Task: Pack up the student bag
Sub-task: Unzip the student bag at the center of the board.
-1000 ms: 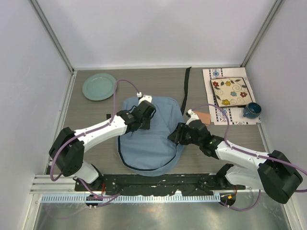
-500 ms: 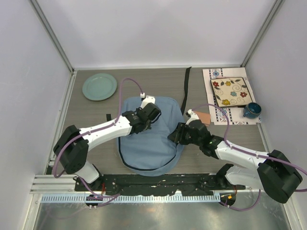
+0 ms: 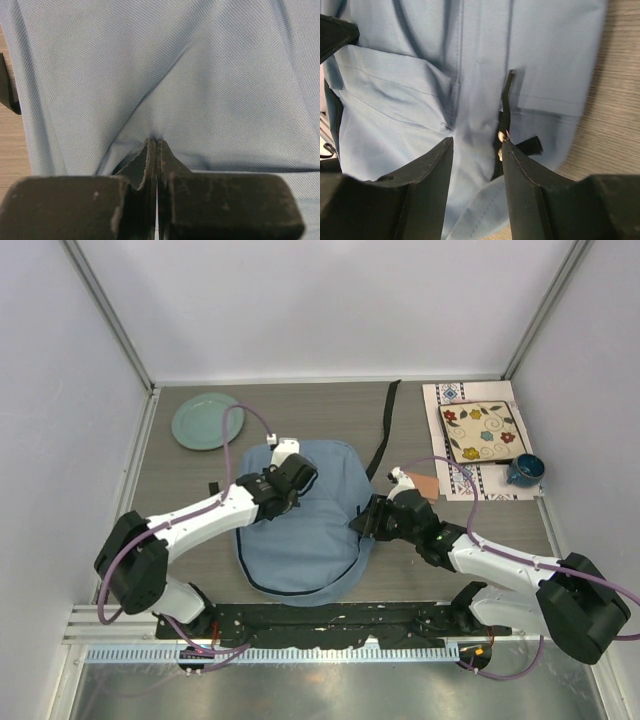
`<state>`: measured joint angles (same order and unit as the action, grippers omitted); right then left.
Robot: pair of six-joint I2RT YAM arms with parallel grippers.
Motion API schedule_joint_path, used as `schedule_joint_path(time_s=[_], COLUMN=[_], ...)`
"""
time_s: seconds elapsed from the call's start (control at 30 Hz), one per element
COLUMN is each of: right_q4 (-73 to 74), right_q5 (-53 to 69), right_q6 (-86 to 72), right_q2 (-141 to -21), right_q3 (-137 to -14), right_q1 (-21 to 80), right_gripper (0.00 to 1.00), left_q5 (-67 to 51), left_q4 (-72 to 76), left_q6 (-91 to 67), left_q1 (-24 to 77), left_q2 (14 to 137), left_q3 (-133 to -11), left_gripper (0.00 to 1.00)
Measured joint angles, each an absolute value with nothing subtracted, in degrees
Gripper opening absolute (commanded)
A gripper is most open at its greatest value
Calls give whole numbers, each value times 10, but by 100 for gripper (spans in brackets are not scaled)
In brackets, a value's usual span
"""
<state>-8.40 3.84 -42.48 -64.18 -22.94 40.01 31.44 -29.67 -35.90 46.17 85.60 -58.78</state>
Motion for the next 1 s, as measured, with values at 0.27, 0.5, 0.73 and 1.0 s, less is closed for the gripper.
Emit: schedule_joint_path(time_s=[0.27,0.5,0.73,1.0], right_q4=[-79,-67,-59,-59], right_q5=[32,27,24,24], right_q6=[-425,-425,-425,-425], right_q2=[-642,-642,-641,-641], right_q3=[-229,-229,-229,-229], right_q1=[400,400,400,400], right_gripper=[49,49,49,49], left_q5=[307,250,246,270], left_q4=[-301,-289,-293,-308], left_q6=[-367,-355,-356,-361], left_q1=[419,404,392,362], left_q2=[788,751,735,707], left_q3=[-541,-539,-544,-541], left_gripper=[0,0,0,0])
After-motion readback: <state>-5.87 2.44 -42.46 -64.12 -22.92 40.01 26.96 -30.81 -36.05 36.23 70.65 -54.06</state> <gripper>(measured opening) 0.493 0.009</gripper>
